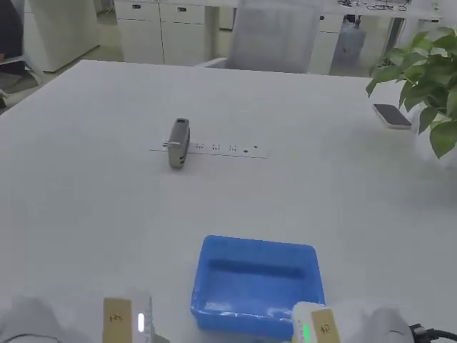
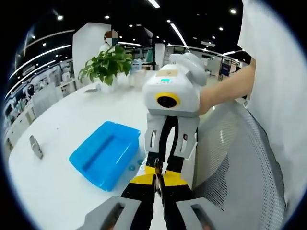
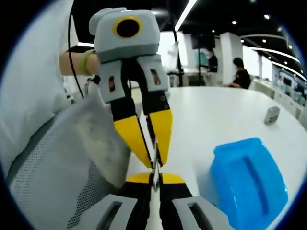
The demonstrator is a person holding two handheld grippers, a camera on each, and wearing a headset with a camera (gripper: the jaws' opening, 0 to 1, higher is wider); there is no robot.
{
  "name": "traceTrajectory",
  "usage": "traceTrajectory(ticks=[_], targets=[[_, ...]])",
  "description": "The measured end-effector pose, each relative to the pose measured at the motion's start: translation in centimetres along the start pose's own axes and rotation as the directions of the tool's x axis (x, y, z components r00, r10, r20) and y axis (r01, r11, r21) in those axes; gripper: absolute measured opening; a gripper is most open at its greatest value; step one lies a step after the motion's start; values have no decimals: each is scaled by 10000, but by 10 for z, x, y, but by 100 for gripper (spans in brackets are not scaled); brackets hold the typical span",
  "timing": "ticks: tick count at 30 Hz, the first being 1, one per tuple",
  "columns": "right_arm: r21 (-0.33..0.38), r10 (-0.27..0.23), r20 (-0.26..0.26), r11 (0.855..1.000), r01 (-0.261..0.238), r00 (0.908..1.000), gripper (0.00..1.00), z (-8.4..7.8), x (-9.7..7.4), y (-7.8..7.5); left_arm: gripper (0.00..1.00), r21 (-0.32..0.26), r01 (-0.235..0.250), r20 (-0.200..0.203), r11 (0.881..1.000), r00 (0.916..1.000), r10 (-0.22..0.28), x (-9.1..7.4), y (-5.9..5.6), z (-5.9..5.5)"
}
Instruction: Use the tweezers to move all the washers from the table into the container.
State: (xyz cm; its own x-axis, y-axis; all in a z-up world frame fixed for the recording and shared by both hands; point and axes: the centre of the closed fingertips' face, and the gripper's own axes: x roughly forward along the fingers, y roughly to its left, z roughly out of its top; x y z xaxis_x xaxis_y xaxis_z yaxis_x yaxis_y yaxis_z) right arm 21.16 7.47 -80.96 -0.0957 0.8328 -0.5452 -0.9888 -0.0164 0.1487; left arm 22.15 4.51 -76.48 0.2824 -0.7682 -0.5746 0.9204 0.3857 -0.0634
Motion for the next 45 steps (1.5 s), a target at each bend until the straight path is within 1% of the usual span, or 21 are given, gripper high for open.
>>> traceTrajectory(ticks=[2, 3, 5, 8, 10, 12, 14, 18, 21, 22, 24, 25, 27, 28, 31, 35, 37, 38, 40, 43, 45], targets=[[361, -371, 70, 9987, 368, 9993, 1, 1, -6, -4, 6, -574, -187, 638, 9982, 9977, 223, -2, 3, 7], [509, -540, 136, 9973, 532, 9984, 1, 2, -8, -6, 11, -988, -327, 1096, 9946, 9930, 435, -4, 6, 13], [864, -895, 272, 9925, 869, 9956, 1, 2, -17, -9, 22, -1721, -473, 1579, 9839, 9846, 750, -8, 10, 15], [1429, -1531, 387, 9789, 1461, 9875, 1, -1, -34, -16, 24, -2065, -715, 1715, 9758, 9792, 1081, -14, 14, 10], [1610, -1932, 204, 9690, 1875, 9809, 1, -7, -43, -22, 26, -2324, -932, 1702, 9681, 9761, 1348, -20, 18, 4], [1818, -2474, -15, 9527, 2435, 9689, 1, -15, -55, -30, 29, -2764, -1142, 1812, 9542, 9689, 1685, -27, 20, 1], [2150, -2983, -1, 9322, 2913, 9545, 1, -19, -66, -37, 33, -2867, -1433, 1960, 9472, 9591, 2044, -34, 21, -1], [2556, -3546, -149, 9026, 3464, 9349, 1, -27, -80, -44, 36, -2975, -2072, 1605, 9320, 9514, 2628, -44, 23, -16], [2659, -3780, -216, 8903, 3697, 9256, 1, -30, -84, -46, 40, -3155, -2553, 1472, 9140, 9383, 3129, -48, 27, -22], [2643, -3823, -234, 8888, 3745, 9238, 1, -30, -85, -46, 43, -3288, -2735, 1481, 9039, 9304, 3354, -50, 30, -24], [2570, -4006, -211, 8833, 3922, 9160, 1, -30, -85, -47, 45, -3629, -3223, 1404, 8743, 9087, 3932, -55, 36, -28], [2562, -4053, -129, 8823, 3949, 9141, 2, -29, -85, -47, 46, -3669, -3367, 1315, 8672, 9041, 4067, -57, 37, -31], [2537, -4196, 84, 8789, 4039, 9077, 2, -26, -84, -49, 48, -3734, -3933, 957, 8402, 8845, 4566, -62, 43, -37], [2554, -4193, 110, 8789, 4029, 9078, 2, -27, -84, -49, 49, -3730, -4091, 904, 8328, 8773, 4714, -63, 45, -39], [3024, -4269, 225, 8648, 4008, 9040, 2, -31, -83, -55, 55, -4175, -4212, 1143, 8052, 8547, 5064, -66, 49, -37], [2963, -4240, 191, 8673, 3999, 9055, 3, -34, -79, -56, 60, -4012, -4601, 1056, 7921, 8357, 5390, -70, 56, -40], [2871, -4195, 163, 8715, 3976, 9076, 3, -36, -76, -57, 60, -4282, -4754, 1005, 7685, 8201, 5633, -75, 60, -45], [2876, -4174, 145, 8721, 3960, 9086, 3, -36, -75, -57, 60, -4775, -4649, 1120, 7456, 8094, 5764, -78, 62, -45], [2765, -4188, 114, 8740, 3996, 9080, 3, -38, -73, -58, 60, -5125, -4467, 1157, 7334, 8104, 5744, -80, 64, -47], [2572, -4159, -74, 8780, 4036, 9094, 3, -40, -71, -58, 59, -5074, -4598, 1003, 7288, 8085, 5799, -80, 64, -50], [2502, -4153, -124, 8794, 4050, 9096, 4, -41, -70, -59, 59, -5003, -4614, 966, 7327, 8112, 5768, -79, 64, -50]])
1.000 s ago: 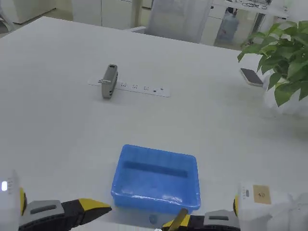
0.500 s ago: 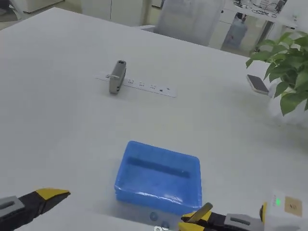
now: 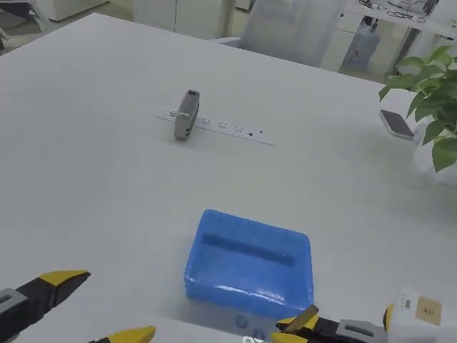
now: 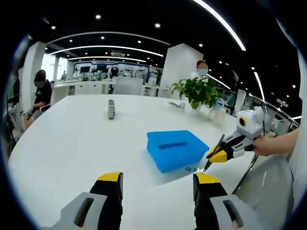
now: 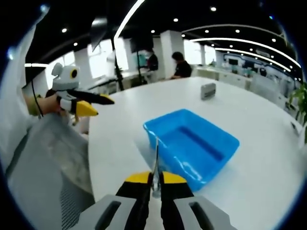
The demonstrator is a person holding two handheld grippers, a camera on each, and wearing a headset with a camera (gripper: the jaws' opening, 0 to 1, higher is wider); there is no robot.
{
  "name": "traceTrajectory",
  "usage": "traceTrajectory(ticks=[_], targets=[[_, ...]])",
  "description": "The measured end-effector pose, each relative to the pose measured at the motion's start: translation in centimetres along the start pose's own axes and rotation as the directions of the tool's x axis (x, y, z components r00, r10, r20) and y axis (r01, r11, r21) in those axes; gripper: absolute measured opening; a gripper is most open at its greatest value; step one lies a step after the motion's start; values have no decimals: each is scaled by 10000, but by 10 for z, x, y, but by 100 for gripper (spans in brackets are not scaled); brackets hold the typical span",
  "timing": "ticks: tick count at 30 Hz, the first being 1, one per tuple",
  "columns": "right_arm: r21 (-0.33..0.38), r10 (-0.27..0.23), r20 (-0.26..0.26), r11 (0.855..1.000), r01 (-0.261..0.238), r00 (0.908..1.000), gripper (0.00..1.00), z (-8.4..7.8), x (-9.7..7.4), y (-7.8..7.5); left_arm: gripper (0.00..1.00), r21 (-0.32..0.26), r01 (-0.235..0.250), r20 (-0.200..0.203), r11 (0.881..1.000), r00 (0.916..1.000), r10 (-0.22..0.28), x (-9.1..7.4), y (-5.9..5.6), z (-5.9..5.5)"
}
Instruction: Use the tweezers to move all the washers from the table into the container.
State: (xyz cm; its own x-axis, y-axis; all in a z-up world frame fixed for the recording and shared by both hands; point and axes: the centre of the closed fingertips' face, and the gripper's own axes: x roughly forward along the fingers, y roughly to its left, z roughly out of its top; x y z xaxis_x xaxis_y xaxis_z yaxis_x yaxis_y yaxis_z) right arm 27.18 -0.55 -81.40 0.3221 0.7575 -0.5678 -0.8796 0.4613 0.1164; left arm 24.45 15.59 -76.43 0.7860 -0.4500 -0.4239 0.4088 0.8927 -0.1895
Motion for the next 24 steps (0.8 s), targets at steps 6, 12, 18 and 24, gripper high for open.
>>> traceTrajectory(ticks=[6, 12, 18, 24], targets=[[-155, -6, -97, 9999, 5, 10000, 4, -2, 0, 1, 57, 191, 142, -232, 9997, 9996, -138, 1, -3, -4], [-941, -88, -370, 9955, 53, 9993, 4, -4, 1, 5, 56, 320, 86, -239, 9994, 9997, -79, 1, -3, -3], [-592, -201, -274, 9981, 185, 9994, 3, -3, 2, 2, 54, 365, 22, -271, 9993, 9996, -12, 1, -2, -4], [350, -528, 180, 9980, 521, 9984, 3, -1, -2, -1, 54, 503, -124, -45, 9987, 9999, 126, -1, -1, 1]])
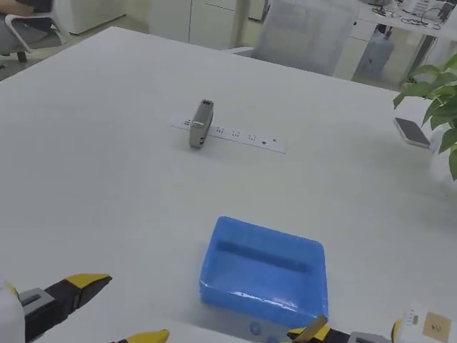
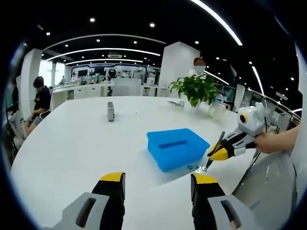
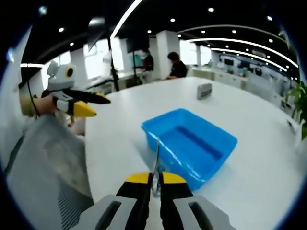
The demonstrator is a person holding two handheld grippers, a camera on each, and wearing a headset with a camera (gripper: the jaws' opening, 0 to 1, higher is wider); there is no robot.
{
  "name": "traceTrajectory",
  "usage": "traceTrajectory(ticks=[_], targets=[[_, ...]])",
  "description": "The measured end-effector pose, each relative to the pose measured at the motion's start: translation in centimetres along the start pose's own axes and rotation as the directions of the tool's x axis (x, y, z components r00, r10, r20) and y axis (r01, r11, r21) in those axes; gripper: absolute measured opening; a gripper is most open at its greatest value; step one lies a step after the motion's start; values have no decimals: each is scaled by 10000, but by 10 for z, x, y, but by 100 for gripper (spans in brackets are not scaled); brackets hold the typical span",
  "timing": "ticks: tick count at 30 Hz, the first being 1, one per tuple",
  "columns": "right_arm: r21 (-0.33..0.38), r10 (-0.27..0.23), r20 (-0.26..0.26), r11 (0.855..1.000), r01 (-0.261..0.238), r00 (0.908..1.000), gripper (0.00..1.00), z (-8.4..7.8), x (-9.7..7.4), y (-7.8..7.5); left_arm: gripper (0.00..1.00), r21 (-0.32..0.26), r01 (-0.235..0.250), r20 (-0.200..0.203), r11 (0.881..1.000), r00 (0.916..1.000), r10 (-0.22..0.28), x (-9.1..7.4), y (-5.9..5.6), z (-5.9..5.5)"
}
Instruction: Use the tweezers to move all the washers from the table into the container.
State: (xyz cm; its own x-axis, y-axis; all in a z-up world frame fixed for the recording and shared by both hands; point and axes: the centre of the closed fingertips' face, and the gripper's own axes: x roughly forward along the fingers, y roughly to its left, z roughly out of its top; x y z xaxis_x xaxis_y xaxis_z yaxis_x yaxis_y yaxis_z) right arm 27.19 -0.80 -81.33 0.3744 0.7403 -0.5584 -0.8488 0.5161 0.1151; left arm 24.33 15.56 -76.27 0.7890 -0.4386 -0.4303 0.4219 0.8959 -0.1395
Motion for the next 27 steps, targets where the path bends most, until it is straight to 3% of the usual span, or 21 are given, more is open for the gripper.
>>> traceTrajectory(ticks=[3, 7, 9, 15, 23, 27], targets=[[154, -71, 311, 9999, 67, 9995, 3, 10, -8, 0, 55, 54, -75, -45, 10000, 10000, 76, 0, 2, -1], [139, -190, 617, 9997, 182, 9979, 3, 27, -19, -4, 56, 42, -137, 191, 9999, 9997, 136, -1, 2, 3], [56, -289, 803, 9996, 286, 9964, 3, 36, -25, -7, 57, 18, -150, 249, 9999, 9996, 149, -2, 9, 1], [177, -571, 1289, 9983, 552, 9900, 3, 60, -40, -17, 59, 160, -281, 662, 9995, 9974, 270, -4, 8, 9], [375, -1052, 1546, 9942, 1006, 9824, 3, 75, -44, -31, 62, -17, -481, 1150, 9988, 9922, 480, -6, 12, 17], [888, -1393, 1722, 9881, 1255, 9752, 3, 81, -41, -45, 65, 31, -508, 1449, 9987, 9882, 498, -7, 11, 22]])
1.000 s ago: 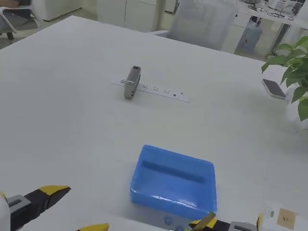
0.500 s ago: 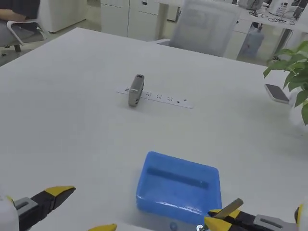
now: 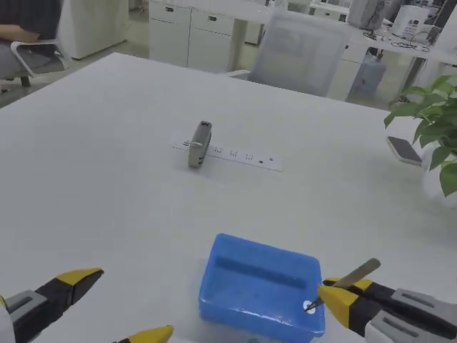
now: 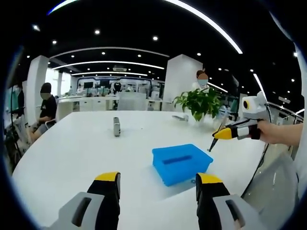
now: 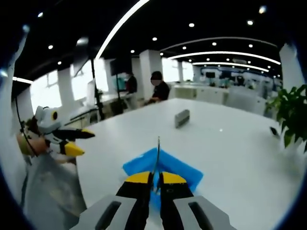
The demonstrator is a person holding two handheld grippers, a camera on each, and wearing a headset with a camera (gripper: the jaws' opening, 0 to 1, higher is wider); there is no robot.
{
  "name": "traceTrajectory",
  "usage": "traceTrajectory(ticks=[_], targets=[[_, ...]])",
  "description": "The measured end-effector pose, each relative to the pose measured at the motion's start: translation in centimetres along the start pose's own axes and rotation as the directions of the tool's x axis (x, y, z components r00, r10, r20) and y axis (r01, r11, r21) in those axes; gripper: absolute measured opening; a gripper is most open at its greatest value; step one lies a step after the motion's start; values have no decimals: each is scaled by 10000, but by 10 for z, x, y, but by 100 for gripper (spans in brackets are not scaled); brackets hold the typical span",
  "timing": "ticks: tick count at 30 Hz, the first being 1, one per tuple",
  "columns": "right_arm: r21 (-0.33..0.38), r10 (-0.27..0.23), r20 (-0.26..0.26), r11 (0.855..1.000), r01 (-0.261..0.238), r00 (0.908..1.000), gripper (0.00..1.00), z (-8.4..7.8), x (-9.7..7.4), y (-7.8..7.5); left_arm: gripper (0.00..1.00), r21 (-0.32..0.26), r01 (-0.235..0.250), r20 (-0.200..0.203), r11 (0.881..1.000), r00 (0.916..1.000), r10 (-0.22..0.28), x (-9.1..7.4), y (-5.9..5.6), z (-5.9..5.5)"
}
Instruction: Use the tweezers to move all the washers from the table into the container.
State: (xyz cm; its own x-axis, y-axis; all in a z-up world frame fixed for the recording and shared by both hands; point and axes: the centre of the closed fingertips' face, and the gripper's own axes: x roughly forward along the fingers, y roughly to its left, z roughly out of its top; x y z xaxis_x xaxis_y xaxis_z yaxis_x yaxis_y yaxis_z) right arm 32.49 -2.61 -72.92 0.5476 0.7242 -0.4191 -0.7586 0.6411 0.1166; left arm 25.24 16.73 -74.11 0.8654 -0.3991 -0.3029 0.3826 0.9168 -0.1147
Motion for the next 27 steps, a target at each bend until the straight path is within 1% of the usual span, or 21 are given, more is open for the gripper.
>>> traceTrajectory(ticks=[1, 2, 3, 4, 5, 6, 11, 13, 15, 16, 17, 18, 19, 20, 21, 23, 26, 27], targets=[[70, -28, 31, 10000, 28, 10000, 3, 1, 1, -1, 66, -31, 61, 141, 10000, 9999, -61, 0, -1, 3], [179, -62, 79, 9998, 60, 9999, 3, 1, 2, -3, 67, -164, 182, 520, 9997, 9985, -173, 0, -4, 10], [417, -76, 130, 9991, 70, 9999, 3, 2, 5, -7, 70, -286, 292, 795, 9992, 9965, -269, -1, -8, 16], [474, -112, 138, 9988, 105, 9998, 3, 2, 7, -10, 72, -421, 406, 1170, 9983, 9925, -354, -2, -10, 23], [531, -141, 138, 9985, 133, 9998, 3, 2, 10, -13, 73, -506, 445, 1391, 9977, 9896, -371, -3, -11, 27], [571, -141, 118, 9983, 134, 9998, 3, 2, 12, -13, 73, -577, 461, 1511, 9973, 9878, -369, -4, -10, 29], [577, -183, -201, 9981, 195, 9996, 3, -3, 23, -19, 76, -798, 240, 1556, 9965, 9878, -114, -6, -6, 30], [548, -161, -277, 9983, 176, 9995, 3, -5, 26, -21, 79, -861, 250, 1672, 9960, 9859, -103, -6, -6, 32], [517, -153, -434, 9985, 175, 9989, 3, -9, 33, -24, 83, -852, 189, 1893, 9962, 9819, -25, -7, -8, 37], [492, -129, -508, 9987, 154, 9986, 3, -10, 35, -24, 85, -829, 144, 1919, 9965, 9814, 18, -7, -8, 36], [464, -111, -607, 9988, 139, 9981, 3, -13, 38, -25, 87, -735, 10, 1864, 9973, 9824, 127, -7, -8, 35], [445, -99, -668, 9989, 129, 9977, 3, -14, 40, -26, 90, -639, -122, 1794, 9979, 9835, 235, -8, -7, 33], [421, -79, -733, 9991, 110, 9973, 3, -16, 43, -26, 92, -483, -278, 1810, 9984, 9828, 361, -9, -6, 32], [367, -45, -822, 9993, 75, 9966, 3, -18, 45, -25, 93, -449, -316, 1831, 9985, 9823, 393, -9, -5, 32], [312, 1, -922, 9995, 28, 9957, 3, -21, 48, -26, 95, -448, -334, 1888, 9984, 9812, 413, -9, -4, 34], [262, 62, -1105, 9997, -33, 9939, 3, -27, 52, -27, 96, -462, -407, 2119, 9981, 9760, 496, -10, -1, 37], [120, 151, -1330, 9998, -137, 9910, 3, -33, 57, -26, 96, -600, -647, 2098, 9961, 9748, 759, -12, 5, 36], [73, 161, -1432, 9999, -152, 9896, 3, -35, 59, -27, 95, -640, -661, 2123, 9958, 9741, 783, -13, 6, 36]])
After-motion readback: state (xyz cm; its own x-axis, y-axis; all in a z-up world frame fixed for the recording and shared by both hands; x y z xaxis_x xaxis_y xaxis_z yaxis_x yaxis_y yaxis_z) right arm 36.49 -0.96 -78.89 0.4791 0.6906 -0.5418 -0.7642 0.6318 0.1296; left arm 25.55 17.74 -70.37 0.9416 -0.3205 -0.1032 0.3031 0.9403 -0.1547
